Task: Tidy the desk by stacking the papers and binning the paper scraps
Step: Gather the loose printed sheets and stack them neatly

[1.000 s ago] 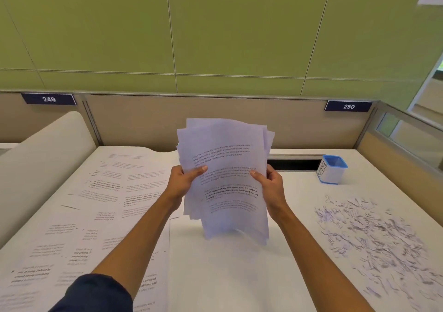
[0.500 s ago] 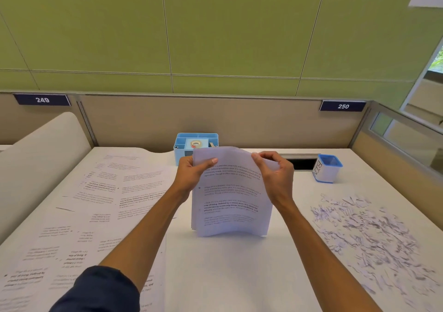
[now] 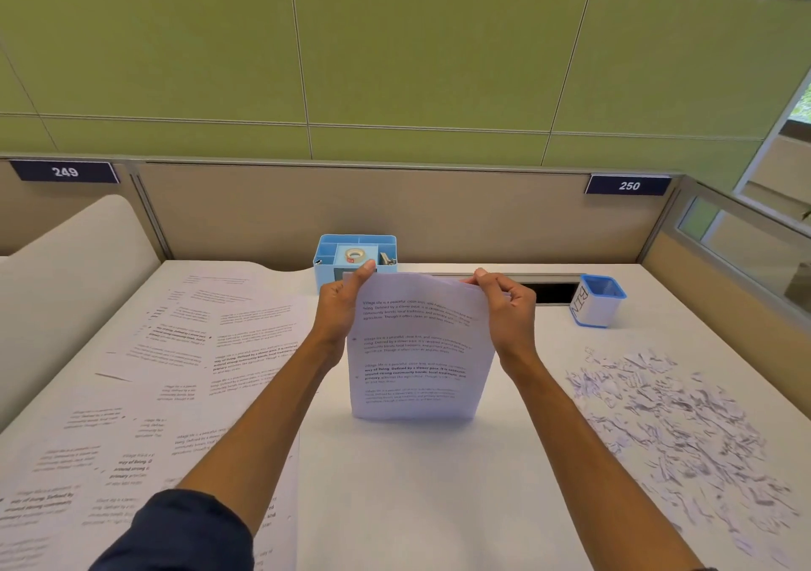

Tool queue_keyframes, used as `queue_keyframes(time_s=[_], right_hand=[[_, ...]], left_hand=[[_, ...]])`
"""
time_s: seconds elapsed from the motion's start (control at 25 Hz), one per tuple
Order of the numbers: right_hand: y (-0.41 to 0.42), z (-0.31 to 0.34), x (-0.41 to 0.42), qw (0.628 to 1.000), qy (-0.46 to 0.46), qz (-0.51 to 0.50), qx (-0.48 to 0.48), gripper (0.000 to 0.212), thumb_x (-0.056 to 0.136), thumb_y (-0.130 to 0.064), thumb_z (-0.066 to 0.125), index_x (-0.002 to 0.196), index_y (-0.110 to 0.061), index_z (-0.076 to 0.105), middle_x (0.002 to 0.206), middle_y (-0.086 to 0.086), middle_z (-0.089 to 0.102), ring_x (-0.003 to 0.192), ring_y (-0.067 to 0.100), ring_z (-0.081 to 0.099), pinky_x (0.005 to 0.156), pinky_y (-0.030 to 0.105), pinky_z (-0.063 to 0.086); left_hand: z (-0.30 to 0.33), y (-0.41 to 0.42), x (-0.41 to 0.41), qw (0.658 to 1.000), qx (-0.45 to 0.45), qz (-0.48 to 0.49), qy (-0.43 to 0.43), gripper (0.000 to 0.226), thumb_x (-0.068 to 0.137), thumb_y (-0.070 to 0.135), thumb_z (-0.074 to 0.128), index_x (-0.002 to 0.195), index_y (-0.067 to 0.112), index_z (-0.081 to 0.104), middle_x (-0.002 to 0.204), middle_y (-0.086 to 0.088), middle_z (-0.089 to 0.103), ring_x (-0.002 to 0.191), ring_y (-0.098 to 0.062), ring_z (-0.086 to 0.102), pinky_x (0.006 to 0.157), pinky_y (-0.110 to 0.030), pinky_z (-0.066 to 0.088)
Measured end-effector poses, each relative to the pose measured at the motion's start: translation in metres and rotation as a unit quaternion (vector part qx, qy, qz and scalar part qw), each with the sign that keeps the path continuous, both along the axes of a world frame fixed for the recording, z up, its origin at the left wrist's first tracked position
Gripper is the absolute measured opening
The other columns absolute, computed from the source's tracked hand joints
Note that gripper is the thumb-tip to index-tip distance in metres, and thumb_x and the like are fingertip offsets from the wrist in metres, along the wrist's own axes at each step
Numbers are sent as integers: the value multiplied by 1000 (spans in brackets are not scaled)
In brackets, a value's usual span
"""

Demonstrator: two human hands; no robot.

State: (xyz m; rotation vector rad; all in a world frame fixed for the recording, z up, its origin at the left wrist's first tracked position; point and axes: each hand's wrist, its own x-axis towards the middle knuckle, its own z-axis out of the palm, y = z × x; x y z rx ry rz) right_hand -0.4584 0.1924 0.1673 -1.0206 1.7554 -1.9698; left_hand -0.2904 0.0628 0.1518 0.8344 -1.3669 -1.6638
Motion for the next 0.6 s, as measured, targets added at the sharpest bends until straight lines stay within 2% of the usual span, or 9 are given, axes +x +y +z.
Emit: queue_keyframes(time_s=[0.04, 0.12, 0.2, 0.28, 0.36, 0.4, 0.52, 0.6], right_hand=[[0, 0, 0, 1000, -6, 9, 2, 43, 98, -36, 51, 79, -3, 72, 62, 1, 67, 55, 9, 61, 50, 18, 44], [2, -4, 0, 999, -13, 42, -3, 60, 87, -59, 54, 78, -1, 69, 60, 2, 64, 54, 12, 61, 49, 19, 46], [6, -17, 0, 998, -8, 63, 12, 63, 68, -73, 63, 81, -12, 69, 67, -1, 67, 61, 15, 65, 53, 22, 51], [10, -37, 1, 996, -2, 70, 52, 40, 69, -57, 74, 94, -28, 68, 83, -3, 72, 75, 18, 70, 60, 24, 57], [11, -53, 6, 995, -11, 65, 78, 27, 78, -34, 77, 103, -30, 66, 93, -3, 72, 84, 24, 70, 64, 26, 58], [10, -57, 8, 995, -26, 57, 82, 25, 81, -28, 75, 104, -27, 66, 94, -2, 72, 86, 25, 70, 66, 28, 59], [9, -53, 13, 995, -26, 56, 77, 18, 83, -27, 73, 99, -31, 66, 91, -4, 72, 84, 24, 70, 65, 28, 58], [10, -45, 14, 996, -11, 64, 62, 20, 81, -32, 74, 99, -31, 67, 90, -4, 72, 80, 22, 70, 63, 27, 59]], left_hand=[[-1, 2, 0, 1000, -4, 1, -4, 41, 88, 53, 60, 116, 23, 62, 100, -6, 74, 81, -19, 70, 68, -30, 55], [-6, 4, 3, 999, -13, -4, -30, 46, 78, 59, 66, 111, 27, 63, 100, -4, 74, 85, -22, 70, 74, -37, 56], [-20, 7, 5, 996, -28, -25, -77, 46, 70, 57, 67, 109, 31, 64, 100, 0, 74, 94, -26, 69, 84, -46, 56], [-37, 15, 8, 993, -37, -49, -104, 44, 70, 51, 69, 109, 33, 65, 99, 5, 75, 97, -27, 69, 83, -46, 57], [-45, 24, 9, 994, -28, -41, -99, 41, 70, 49, 68, 108, 34, 65, 95, 9, 74, 94, -25, 69, 75, -38, 57], [-45, 26, 10, 995, -25, -29, -93, 40, 70, 49, 67, 107, 34, 64, 93, 10, 74, 92, -24, 69, 72, -35, 56], [-42, 28, 11, 996, -30, 5, -85, 39, 70, 50, 67, 105, 33, 65, 90, 10, 75, 87, -24, 71, 67, -32, 55], [-37, 28, 13, 995, -40, 14, -88, 42, 67, 51, 69, 105, 33, 65, 92, 9, 75, 86, -24, 71, 71, -36, 57]])
